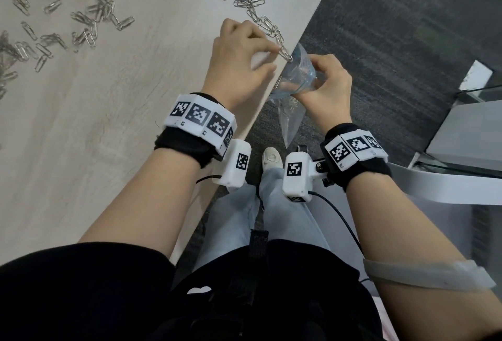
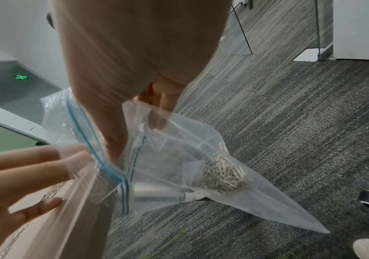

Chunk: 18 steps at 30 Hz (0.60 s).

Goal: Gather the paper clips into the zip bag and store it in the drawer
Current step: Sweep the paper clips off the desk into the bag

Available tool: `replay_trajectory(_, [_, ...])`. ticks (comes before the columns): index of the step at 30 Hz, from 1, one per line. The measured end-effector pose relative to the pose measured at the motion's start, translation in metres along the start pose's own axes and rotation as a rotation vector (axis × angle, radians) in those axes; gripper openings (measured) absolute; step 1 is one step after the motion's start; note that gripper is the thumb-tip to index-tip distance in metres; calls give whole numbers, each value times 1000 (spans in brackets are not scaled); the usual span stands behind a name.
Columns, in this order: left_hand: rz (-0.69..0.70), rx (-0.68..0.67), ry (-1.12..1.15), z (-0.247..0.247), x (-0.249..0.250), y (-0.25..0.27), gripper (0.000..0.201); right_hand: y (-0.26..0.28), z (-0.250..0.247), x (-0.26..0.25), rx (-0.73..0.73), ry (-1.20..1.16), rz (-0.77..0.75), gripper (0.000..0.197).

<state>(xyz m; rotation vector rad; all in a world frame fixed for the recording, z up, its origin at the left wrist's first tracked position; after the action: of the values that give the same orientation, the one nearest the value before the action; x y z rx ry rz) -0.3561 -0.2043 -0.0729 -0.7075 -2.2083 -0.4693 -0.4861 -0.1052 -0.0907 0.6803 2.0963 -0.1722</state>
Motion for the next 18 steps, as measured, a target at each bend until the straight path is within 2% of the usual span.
replay_trajectory(4, [93,-87,-2,9,9,1,23,-1,0,1,1,-3,12,47])
replay_trajectory(9, [59,-27,74,1,3,1,25,-1,1,3,21,13,13,43])
replay_trajectory(13, [67,-52,26,1,1,1,28,-1,1,4,23,15,2,44])
replay_trajectory(18, [80,-62,-75,9,7,1,22,0,0,6,18,-9,13,43])
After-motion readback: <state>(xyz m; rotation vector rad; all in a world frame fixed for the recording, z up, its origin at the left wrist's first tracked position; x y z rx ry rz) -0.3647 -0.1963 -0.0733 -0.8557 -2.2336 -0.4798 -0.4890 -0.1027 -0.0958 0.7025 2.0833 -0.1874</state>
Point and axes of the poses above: each hand's wrist, its own y-axis away from the middle knuckle, its own z-axis out of the palm, x = y × z, the point moved 5 cm from there along -y, towards the middle knuckle, and after that the axes turned 5 degrees about y, right-handed, at the moved point
